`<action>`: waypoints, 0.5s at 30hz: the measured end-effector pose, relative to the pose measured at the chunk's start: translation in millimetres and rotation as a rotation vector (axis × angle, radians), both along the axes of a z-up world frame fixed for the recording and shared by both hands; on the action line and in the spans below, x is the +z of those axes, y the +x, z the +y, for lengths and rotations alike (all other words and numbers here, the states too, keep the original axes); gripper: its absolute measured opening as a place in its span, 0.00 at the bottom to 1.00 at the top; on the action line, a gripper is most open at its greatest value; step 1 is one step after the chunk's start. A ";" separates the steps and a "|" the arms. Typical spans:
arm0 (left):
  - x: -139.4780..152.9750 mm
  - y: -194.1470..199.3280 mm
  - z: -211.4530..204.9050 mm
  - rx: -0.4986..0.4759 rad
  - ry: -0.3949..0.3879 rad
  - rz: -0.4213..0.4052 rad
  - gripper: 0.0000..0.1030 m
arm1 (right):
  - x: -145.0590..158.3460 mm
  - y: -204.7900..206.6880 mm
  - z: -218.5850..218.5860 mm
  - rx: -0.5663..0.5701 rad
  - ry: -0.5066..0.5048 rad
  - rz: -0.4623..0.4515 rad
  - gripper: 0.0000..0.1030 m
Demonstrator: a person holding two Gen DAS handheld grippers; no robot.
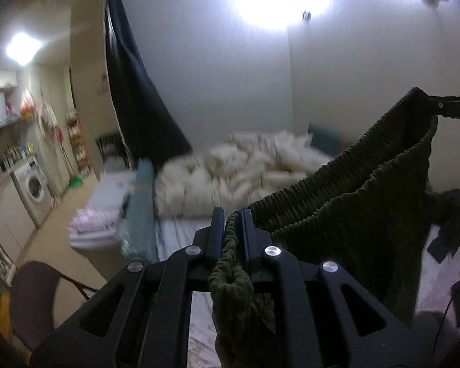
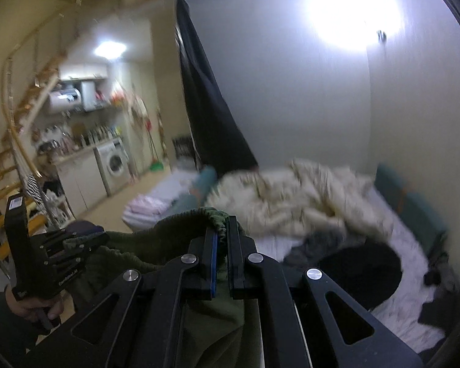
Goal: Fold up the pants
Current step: 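Lift the pants by the waistband with both tools and shake them out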
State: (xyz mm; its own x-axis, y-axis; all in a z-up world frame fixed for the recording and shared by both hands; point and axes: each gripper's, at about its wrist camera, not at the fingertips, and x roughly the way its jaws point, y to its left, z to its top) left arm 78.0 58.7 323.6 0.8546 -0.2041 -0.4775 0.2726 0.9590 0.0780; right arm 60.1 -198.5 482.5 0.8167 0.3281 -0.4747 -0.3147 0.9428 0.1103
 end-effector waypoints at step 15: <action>-150.7 313.3 -51.3 0.181 0.302 0.018 0.07 | -193.0 347.9 26.8 -0.175 -0.222 0.104 0.04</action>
